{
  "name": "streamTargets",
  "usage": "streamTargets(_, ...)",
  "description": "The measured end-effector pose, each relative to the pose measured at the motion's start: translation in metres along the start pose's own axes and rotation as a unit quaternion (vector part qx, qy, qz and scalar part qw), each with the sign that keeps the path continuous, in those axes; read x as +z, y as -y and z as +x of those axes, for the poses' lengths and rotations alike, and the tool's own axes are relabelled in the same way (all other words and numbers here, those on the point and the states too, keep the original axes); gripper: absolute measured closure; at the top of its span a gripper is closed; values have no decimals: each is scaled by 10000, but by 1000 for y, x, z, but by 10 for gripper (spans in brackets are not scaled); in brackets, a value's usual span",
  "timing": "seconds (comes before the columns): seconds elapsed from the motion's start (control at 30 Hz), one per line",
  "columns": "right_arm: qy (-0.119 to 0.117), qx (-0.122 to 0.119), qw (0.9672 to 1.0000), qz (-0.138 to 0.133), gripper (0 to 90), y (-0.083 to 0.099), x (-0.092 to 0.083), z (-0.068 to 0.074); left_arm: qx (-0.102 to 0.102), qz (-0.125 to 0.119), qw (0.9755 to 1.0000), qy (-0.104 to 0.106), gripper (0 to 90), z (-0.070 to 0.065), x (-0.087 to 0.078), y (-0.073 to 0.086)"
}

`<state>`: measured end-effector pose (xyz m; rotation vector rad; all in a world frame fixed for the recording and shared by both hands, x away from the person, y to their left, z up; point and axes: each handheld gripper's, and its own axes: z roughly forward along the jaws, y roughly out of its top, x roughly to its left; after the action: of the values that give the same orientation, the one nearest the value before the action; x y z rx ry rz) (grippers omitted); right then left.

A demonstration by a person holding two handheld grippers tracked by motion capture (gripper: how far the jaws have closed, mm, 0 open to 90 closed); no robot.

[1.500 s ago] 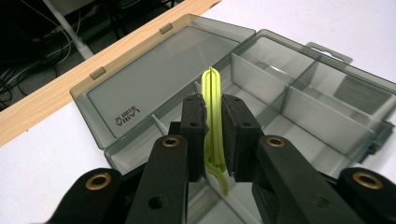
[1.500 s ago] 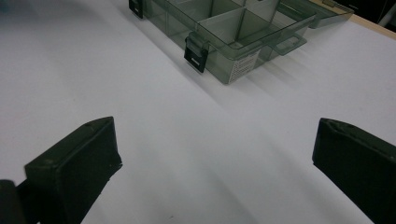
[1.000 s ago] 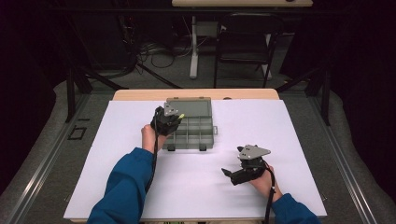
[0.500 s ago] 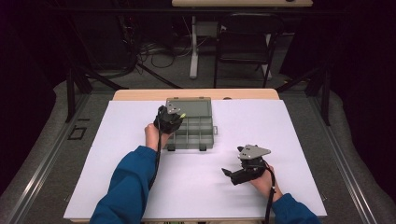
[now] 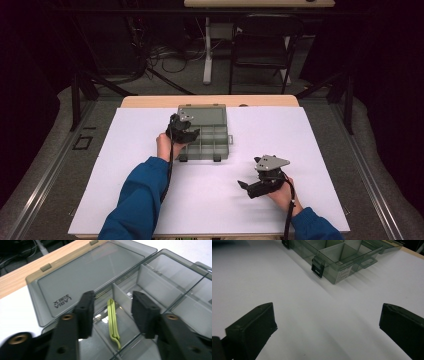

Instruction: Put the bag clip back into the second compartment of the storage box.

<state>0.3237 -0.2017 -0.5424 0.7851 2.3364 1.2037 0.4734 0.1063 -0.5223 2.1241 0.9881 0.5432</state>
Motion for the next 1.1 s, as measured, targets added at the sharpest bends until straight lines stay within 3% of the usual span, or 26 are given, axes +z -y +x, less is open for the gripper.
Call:
streamTargets(0.1, -10, 4, 10000, -4, 0, 0, 0, 0, -25, 10, 10000, 47, 395, 2, -2, 1)
streamTargets(0.6, -31, 17, 10000, 20, 0, 0, 1, 1, 216, 117, 9996, 153, 161, 4, -17, 2)
streamTargets(1.1, -38, 12, 10000, 13, 0, 0, 1, 1, 313, 151, 9993, 110, 49, 9, -29, 6)
